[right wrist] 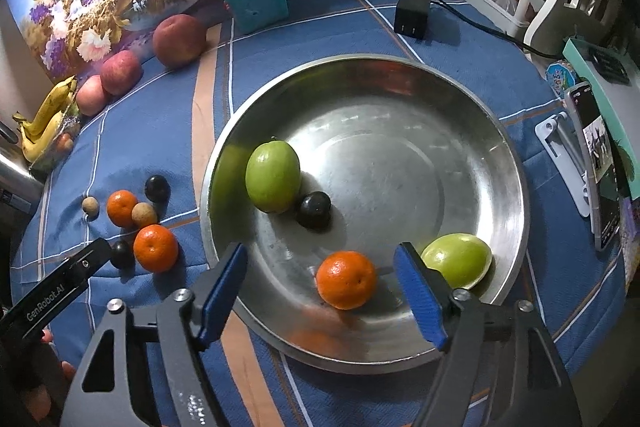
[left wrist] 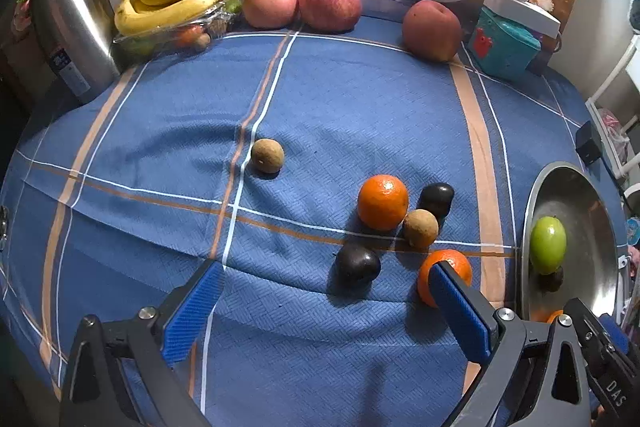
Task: Organize fruits
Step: 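Move the left tool to another black plum while the right tool approaches a tangerine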
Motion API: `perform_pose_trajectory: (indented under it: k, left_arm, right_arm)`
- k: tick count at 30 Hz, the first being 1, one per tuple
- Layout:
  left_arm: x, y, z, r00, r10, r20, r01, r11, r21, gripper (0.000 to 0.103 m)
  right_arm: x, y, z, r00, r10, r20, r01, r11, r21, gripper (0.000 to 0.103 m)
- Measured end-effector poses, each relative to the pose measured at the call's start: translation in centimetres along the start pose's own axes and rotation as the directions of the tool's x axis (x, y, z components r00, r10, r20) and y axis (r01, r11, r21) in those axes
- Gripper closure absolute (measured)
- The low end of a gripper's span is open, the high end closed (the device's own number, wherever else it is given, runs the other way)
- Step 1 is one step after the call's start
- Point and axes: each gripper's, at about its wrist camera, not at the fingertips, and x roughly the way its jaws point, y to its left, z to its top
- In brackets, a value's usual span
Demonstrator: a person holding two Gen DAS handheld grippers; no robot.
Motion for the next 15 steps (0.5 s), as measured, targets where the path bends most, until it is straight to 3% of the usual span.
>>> perform_pose_trajectory:
  k: [1, 7, 15]
  left_arm:
    - [-0.01, -0.03, 0.00, 1.000, -0.001, 0.003, 0.001, 1.000, 0.003, 0.000]
    - [-0.01, -0.23, -0.04, 1.000, -0.003, 0.001, 0.003, 1.000, 0.017, 0.000]
    - [0.02, -0.40, -0.04, 1.000, -0.013, -0.006, 0.013, 0.999, 0.031, 0.000]
  right_arm:
    - [-0.02, -0.02, -0.02, 1.000, -0.007, 0.007, 0.007, 1.000, -0.003, 0.013]
    - [-0.35, 0.10, -0.07, 0.999, -0.024, 0.043, 0.025, 0.999, -0.023, 0.006]
    - [-0.51, 0.17, -0.08, 0.998, 0.002, 0.068, -0.002, 1.000, -0.011, 0.006]
